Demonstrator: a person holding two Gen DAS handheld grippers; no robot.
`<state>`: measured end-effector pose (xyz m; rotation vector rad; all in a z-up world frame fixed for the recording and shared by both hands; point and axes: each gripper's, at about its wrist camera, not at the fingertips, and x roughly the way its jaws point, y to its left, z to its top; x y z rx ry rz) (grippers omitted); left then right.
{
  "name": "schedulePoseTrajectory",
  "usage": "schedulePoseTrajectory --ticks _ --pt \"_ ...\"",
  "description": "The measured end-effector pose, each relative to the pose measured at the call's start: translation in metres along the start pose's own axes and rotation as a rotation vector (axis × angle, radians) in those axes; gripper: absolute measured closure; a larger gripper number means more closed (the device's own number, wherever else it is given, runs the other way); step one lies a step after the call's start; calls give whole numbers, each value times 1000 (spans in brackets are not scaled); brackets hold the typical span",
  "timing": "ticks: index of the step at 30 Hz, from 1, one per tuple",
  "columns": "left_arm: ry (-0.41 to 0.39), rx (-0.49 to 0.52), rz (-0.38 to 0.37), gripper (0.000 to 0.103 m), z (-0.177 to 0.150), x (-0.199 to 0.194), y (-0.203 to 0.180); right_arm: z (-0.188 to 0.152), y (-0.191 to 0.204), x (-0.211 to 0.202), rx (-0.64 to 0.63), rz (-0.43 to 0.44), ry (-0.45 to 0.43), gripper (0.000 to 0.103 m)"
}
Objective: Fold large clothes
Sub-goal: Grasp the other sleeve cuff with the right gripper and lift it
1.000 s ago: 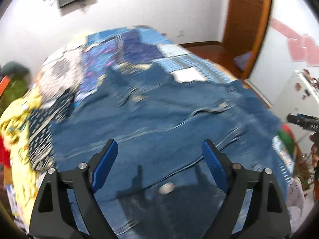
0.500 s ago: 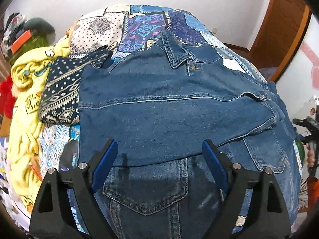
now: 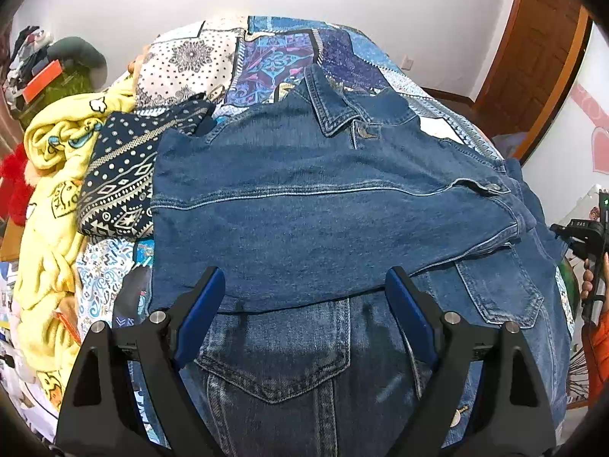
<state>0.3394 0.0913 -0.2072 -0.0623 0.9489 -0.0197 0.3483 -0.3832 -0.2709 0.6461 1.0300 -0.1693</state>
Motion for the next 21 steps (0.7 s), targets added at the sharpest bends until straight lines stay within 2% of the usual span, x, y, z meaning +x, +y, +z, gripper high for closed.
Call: schedulePoseTrajectory --ticks 4,8,14,17,21 --pt "-19 29 9 17 -2 -9 -1 2 16 -24 -52 -3 -62 93" --pt "-33 22 -5 17 -4 -16 4 8 49 -58 -129 58 -146 95" --pt "-62 -19 -19 17 -10 -30 20 2 124 -108 -298 178 -245 95" --pt "-73 -23 -21 17 -14 -38 26 -10 159 -119 -367 261 -245 95" --pt "-91 -30 -27 17 -17 -47 35 -37 205 -117 -455 372 -200 95"
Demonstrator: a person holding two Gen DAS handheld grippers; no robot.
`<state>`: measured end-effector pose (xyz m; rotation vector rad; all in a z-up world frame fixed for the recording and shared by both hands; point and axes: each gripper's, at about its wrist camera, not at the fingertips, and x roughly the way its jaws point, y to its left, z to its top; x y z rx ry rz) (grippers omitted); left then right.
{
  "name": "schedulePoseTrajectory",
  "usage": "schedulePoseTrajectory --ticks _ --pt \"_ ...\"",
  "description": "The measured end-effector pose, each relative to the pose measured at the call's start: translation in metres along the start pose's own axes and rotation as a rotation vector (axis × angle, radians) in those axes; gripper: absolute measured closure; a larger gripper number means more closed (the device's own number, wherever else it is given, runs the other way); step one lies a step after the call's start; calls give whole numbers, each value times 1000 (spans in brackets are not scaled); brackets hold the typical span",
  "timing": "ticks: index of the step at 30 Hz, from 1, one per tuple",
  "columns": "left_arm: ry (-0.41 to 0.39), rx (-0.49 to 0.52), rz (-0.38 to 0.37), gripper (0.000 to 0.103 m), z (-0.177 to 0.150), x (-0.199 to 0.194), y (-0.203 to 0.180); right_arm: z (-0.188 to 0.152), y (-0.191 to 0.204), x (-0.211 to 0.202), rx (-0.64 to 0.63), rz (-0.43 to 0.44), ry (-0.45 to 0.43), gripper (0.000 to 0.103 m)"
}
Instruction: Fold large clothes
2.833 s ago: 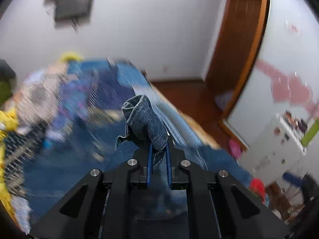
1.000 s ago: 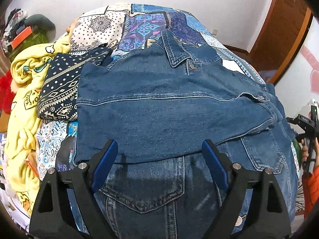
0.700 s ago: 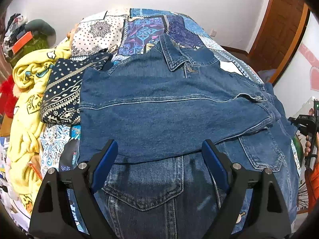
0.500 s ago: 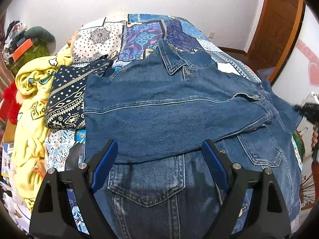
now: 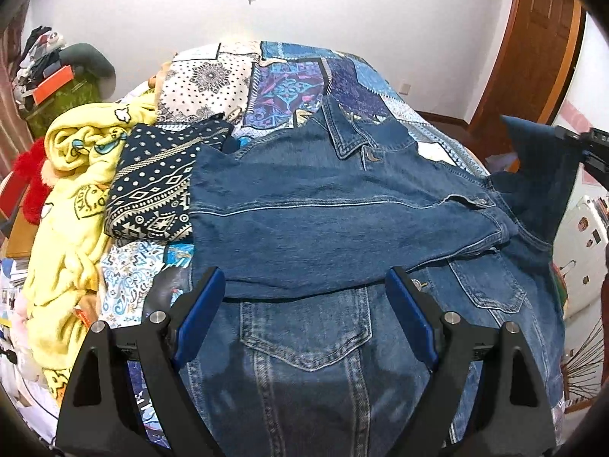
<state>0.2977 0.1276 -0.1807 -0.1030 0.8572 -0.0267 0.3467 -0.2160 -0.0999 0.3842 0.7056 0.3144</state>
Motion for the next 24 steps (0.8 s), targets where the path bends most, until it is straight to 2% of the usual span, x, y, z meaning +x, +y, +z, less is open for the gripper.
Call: schedulePoseTrajectory --ticks 5,10,13,18,21,24 --pt "-6 -17 -8 17 -3 -7 8 -28 36 41 -71 57 119 95" --pt "-4 -24 -15 17 -6 -8 9 -69 51 88 -134 40 299 95" --pt "0 -25 -16 17 -7 -6 8 -94 54 105 -180 18 379 94" --pt "6 -8 -17 17 -1 -4 -2 -115 55 110 -222 -14 461 92" --pt "-8 19 -12 17 8 -6 -15 -119 45 105 -188 18 535 86" --pt "-28 64 -24 17 23 -8 -36 -120 36 88 -183 40 522 85"
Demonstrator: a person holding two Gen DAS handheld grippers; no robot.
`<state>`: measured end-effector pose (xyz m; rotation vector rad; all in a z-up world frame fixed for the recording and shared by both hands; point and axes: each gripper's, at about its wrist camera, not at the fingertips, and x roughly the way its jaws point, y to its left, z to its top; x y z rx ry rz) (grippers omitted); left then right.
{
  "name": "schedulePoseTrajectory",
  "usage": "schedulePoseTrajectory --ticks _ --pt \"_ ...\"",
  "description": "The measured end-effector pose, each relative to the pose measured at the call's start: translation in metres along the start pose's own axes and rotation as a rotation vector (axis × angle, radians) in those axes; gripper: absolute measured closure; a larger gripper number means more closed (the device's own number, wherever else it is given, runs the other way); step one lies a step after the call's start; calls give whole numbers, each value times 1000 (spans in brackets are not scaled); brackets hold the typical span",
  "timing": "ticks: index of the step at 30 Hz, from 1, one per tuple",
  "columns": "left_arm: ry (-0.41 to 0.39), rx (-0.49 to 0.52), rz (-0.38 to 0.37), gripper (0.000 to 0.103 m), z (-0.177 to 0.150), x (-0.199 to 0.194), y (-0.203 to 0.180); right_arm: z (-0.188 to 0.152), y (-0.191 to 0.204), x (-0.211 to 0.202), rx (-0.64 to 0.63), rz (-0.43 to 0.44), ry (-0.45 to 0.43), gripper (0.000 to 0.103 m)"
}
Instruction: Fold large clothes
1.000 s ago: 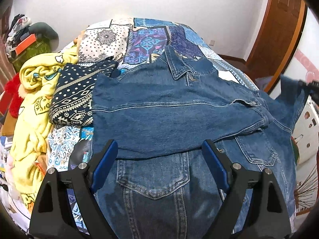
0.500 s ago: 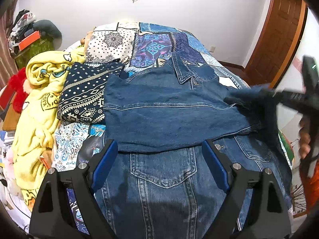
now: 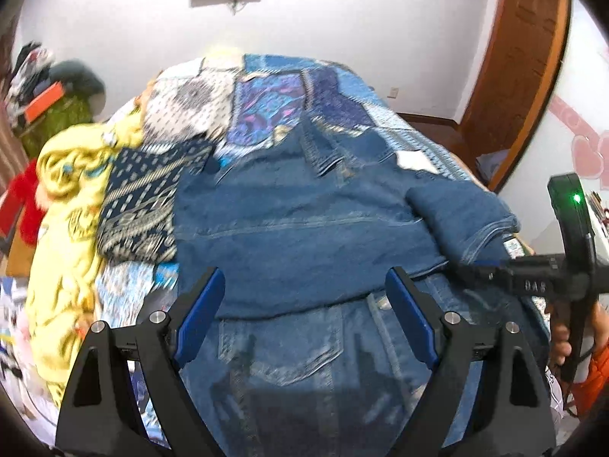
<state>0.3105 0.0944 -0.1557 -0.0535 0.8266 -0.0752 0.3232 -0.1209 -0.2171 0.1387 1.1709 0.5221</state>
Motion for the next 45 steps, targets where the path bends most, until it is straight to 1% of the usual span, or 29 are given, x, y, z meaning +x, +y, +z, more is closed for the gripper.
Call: schedulePoseTrajectory --ticks 3,5,6,7,9,12,14,17,21,22,24,25,27,28,30,32,34,36,37,38,39,41,43,45 --pt "-20 56 -22 17 19 0 -25 -7 -13 -22 9 1 -45 79" --pt "-29 110 -49 17 33 3 -50 -7 -22 -37 23 -8 -87 68" --pt "-32 132 -61 16 38 5 -61 -8 -30 -49 32 -25 -122 65" --pt "-34 151 -74 16 42 7 -71 -8 -35 -56 37 -48 -151 62" --pt "-30 202 -110 13 51 15 -98 -10 -47 -75 42 -124 -217 60" --pt "-5 296 -146 13 59 34 -141 -14 -62 -92 49 -238 -276 54" --pt "24 357 -165 13 60 51 -169 -16 -72 -100 57 -284 -299 47" --pt "74 422 -192 13 58 77 -201 -22 -88 -106 74 -338 -321 42" --pt "121 471 -217 14 52 106 -229 -26 -105 -102 112 -339 -306 37" --pt "132 485 -222 16 49 112 -234 -27 -108 -100 120 -336 -298 37" --pt "165 519 -226 29 43 126 -243 -27 -114 -91 134 -326 -278 37" --pt "188 531 -228 32 39 133 -246 -32 -118 -91 138 -321 -269 37" --pt "220 536 -233 42 34 146 -247 -33 -121 -83 145 -313 -247 37" --pt "232 532 -231 45 32 151 -247 -34 -124 -81 149 -307 -240 37" --pt "252 510 -241 55 31 160 -244 -35 -126 -74 163 -284 -220 37" --pt "261 472 -273 63 32 163 -238 -36 -127 -69 170 -261 -206 37" --pt "266 432 -306 67 36 162 -233 -36 -126 -63 166 -247 -192 37" --pt "270 385 -338 75 41 159 -228 -34 -122 -57 154 -241 -183 37" --pt "266 370 -349 77 44 156 -226 -34 -121 -55 149 -238 -178 37" --pt "252 360 -358 83 47 151 -224 -33 -120 -51 142 -234 -170 37" --pt "233 353 -363 85 50 144 -223 -33 -118 -47 134 -233 -158 37" --pt "183 343 -361 88 59 129 -218 -32 -117 -39 120 -243 -135 37" --pt "149 327 -355 91 68 119 -212 -34 -116 -32 112 -253 -115 37" --pt "108 294 -345 92 78 107 -199 -36 -114 -28 98 -272 -109 36"
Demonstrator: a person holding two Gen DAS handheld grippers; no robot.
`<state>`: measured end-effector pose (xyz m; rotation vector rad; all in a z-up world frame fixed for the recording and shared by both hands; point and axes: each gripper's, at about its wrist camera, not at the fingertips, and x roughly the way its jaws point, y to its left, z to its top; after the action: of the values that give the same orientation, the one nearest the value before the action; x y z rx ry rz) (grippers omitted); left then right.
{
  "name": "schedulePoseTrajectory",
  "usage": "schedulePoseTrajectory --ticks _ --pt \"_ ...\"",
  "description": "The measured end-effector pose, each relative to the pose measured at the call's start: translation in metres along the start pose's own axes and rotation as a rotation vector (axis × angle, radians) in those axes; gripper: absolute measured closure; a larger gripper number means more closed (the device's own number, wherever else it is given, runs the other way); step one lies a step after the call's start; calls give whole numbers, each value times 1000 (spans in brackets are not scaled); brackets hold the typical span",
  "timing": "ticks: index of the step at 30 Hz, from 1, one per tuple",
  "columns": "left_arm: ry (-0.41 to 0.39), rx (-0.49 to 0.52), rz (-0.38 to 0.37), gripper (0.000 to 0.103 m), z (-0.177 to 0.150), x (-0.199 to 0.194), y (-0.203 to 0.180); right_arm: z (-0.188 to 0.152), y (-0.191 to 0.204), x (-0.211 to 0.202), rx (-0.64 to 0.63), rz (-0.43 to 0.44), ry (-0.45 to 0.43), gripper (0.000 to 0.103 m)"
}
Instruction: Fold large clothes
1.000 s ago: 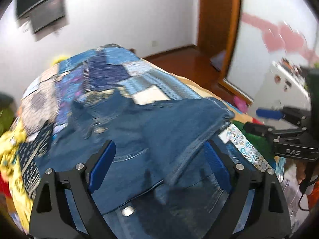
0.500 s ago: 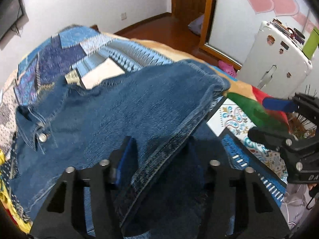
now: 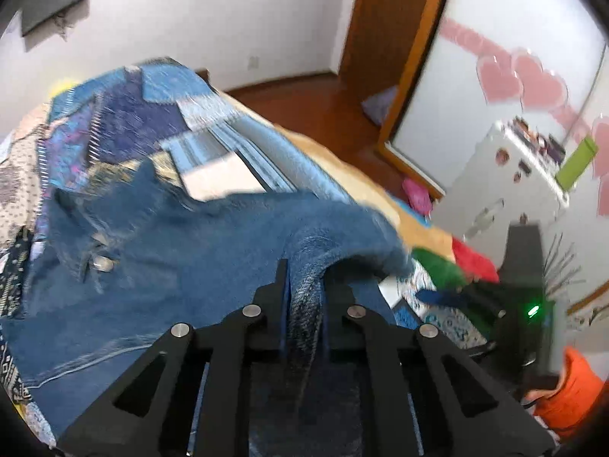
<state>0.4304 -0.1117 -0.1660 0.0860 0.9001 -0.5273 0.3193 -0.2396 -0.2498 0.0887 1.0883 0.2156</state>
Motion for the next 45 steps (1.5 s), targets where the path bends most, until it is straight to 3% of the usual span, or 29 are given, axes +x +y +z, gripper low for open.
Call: schedulePoseTrajectory --ticks 4,7,13,19,21,25,29,31,36,40,42,43,45 --pt "-82 -75 34 92 -3 -35 29 -3 5 -1 -36 -27 -2 34" --pt "-109 -148 87 92 -24 -58 58 -5 6 -2 -43 -28 -1 31" --pt "10 -218 154 91 -86 -60 96 -6 11 -1 -47 -33 3 27" --pt "165 -229 224 55 -137 -42 109 -2 21 1 -60 -74 17 27" --pt "168 -194 255 51 -137 -45 106 -1 21 0 -59 -78 25 27" --pt "119 -106 281 51 -118 -61 87 2 21 -7 -49 -63 23 27" --pt "36 -35 208 43 -92 -73 60 5 26 -23 -42 -43 -21 27" --pt "40 -9 169 42 -84 -66 48 8 29 -29 -38 -30 -40 27" --pt "136 51 117 42 -77 -20 24 11 38 -39 -53 -3 -73 27" --pt "182 124 131 42 -81 9 5 9 41 -39 -74 -12 -76 27" --pt "140 169 178 43 -80 15 0 9 40 -37 -73 -8 -69 27" --pt "129 181 190 46 -79 17 -2 8 39 -35 -69 -6 -63 27" --pt "125 192 178 67 -76 21 -1 8 38 -33 -66 -5 -57 27"
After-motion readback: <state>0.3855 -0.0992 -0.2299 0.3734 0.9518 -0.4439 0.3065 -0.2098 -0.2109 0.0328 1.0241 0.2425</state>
